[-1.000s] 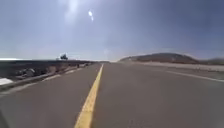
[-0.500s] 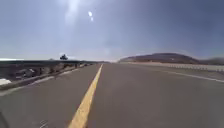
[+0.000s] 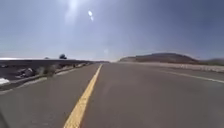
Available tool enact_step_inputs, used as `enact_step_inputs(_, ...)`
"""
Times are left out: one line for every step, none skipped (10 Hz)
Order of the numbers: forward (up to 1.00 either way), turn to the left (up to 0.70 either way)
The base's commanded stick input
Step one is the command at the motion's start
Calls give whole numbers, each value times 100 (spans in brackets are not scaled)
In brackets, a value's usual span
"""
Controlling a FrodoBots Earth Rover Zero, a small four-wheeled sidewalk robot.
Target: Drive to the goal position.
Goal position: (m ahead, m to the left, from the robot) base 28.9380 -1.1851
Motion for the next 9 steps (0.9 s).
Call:
enact_step_inputs(85, 0)
enact_step_inputs(85, 0)
enact_step_inputs(85, 0)
enact_step_inputs(85, 0)
enact_step_inputs(85, 0)
enact_step_inputs(85, 0)
enact_step_inputs(85, 0)
enact_step_inputs(85, 15)
enact_step_inputs(85, 31)
